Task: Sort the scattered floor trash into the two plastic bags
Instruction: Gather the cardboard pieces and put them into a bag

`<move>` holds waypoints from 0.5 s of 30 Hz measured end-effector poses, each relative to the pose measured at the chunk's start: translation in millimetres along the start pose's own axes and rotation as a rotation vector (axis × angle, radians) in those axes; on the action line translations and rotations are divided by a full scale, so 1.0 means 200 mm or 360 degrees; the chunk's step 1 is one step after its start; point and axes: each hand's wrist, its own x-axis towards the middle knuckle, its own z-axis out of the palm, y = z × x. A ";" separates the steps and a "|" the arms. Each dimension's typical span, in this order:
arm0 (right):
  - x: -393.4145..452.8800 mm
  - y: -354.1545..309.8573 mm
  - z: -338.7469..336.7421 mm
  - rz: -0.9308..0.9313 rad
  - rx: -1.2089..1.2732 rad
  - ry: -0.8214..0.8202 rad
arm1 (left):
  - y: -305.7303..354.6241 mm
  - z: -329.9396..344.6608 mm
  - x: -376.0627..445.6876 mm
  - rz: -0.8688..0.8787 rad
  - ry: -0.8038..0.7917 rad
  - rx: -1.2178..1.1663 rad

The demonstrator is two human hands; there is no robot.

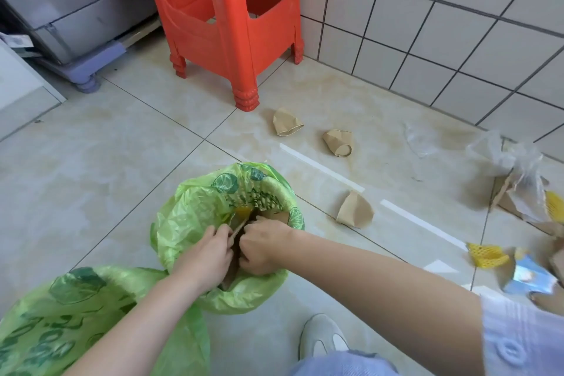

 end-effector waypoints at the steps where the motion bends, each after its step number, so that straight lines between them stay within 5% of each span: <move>1: 0.00 -0.01 0.01 0.0015 0.0024 -0.0005 | 0.01 0.00 0.01 -0.0004 -0.0037 -0.0024; 9: -0.15 0.08 0.00 -0.0045 -0.0110 0.0610 | 0.01 -0.16 0.01 -0.0131 -0.0180 -0.0114; 15: -0.49 0.28 -0.08 0.0113 -0.0124 0.0678 | 0.19 -0.38 -0.13 0.0002 0.0017 -0.0175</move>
